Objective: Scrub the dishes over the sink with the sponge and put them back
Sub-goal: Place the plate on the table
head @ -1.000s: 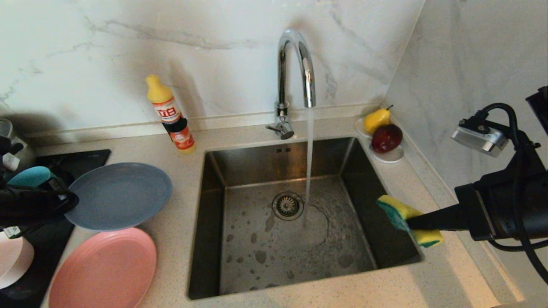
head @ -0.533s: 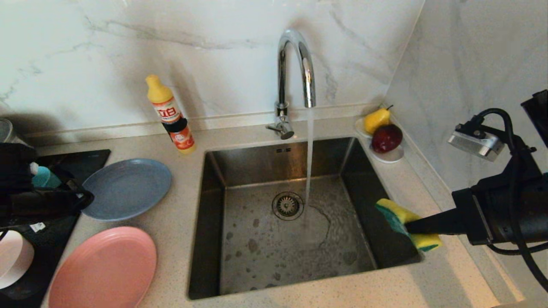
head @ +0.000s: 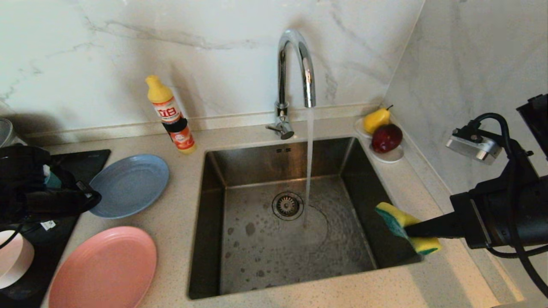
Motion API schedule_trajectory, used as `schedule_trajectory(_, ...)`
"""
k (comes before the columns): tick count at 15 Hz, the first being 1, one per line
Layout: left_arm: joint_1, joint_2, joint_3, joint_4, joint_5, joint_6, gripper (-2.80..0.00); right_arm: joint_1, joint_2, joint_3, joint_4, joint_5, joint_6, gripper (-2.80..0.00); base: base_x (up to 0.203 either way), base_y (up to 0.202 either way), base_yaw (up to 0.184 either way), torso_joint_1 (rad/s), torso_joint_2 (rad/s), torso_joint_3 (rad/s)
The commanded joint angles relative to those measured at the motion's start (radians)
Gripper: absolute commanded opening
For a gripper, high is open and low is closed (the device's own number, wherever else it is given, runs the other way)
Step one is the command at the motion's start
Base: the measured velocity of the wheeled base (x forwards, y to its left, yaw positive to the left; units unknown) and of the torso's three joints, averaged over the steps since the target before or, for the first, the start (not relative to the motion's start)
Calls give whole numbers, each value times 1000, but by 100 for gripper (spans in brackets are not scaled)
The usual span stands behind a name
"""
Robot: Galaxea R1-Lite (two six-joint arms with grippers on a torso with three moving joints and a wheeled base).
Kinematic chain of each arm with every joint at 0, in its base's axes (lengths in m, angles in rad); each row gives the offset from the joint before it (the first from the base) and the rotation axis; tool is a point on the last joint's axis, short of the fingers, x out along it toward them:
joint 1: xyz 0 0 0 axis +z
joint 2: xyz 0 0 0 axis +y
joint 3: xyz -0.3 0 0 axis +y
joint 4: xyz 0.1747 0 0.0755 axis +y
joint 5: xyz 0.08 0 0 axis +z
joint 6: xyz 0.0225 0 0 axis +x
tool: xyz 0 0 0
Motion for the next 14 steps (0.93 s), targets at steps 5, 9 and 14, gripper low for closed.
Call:
schedule_trajectory(5, 0, -168, -25, 54, -14, 0, -280, 2, 9, 10, 0, 1, -4, -280, 0, 0, 0, 0, 0, 0)
schedule_trajectory(9, -1, -99, -11, 73, -19, 9, -280, 5, 5, 15, 2, 0, -3, -280, 0, 0, 0, 0, 0, 0)
schedule_trajectory(14, 0, -15, -11, 26, -15, 14, -280, 5, 19, 35, 0, 0, -4, -280, 0, 0, 0, 0, 0, 0)
